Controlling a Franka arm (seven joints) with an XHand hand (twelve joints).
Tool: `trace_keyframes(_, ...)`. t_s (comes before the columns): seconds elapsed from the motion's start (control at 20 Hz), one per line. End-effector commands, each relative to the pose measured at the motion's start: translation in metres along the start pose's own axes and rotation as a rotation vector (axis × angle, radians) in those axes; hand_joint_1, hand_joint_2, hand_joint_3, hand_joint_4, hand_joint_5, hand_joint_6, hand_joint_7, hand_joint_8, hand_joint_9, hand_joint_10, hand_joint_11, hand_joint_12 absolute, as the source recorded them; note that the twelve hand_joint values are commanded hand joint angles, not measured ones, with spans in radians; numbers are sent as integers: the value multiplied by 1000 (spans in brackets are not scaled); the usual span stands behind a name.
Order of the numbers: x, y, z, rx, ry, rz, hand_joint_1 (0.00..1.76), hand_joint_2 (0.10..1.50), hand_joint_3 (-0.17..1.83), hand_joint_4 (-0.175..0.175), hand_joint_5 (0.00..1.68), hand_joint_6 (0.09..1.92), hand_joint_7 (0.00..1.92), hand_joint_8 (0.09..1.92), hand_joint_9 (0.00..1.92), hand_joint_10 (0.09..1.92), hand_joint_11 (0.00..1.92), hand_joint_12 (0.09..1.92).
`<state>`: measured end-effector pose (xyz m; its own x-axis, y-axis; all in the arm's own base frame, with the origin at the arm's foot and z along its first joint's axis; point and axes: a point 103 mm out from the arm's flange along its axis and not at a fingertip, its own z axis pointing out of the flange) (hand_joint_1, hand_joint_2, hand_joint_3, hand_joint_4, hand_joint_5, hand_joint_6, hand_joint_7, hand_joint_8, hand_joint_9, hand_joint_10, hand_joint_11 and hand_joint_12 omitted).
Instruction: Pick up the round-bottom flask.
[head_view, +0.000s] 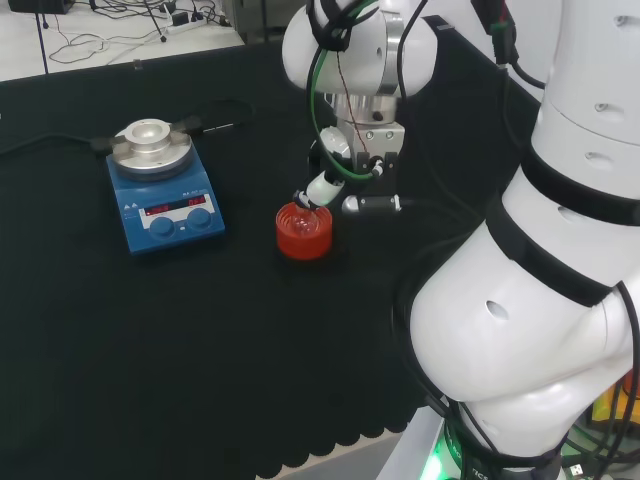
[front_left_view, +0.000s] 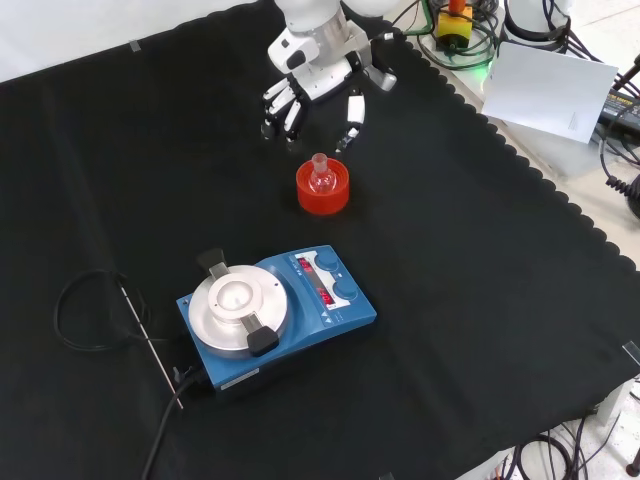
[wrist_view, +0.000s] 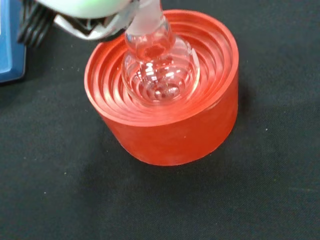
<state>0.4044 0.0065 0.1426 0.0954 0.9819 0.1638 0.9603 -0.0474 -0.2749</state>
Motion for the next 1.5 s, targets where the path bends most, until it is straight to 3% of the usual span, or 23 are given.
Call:
trace_keyframes(0.05, 2, 4, 14, -37, -3, -15, 890, 579, 656, -36, 603, 704, 58, 666, 265, 727, 0, 1427)
trace_keyframes(0.6, 3, 9, 25, -44, -4, -29, 899, 574, 650, -38, 528, 726, 45, 661, 264, 730, 0, 1420)
trace_keyframes(1.5, 4, 19, 32, -50, 0, -41, 929, 584, 648, -33, 743, 798, 102, 673, 327, 727, 4, 1450)
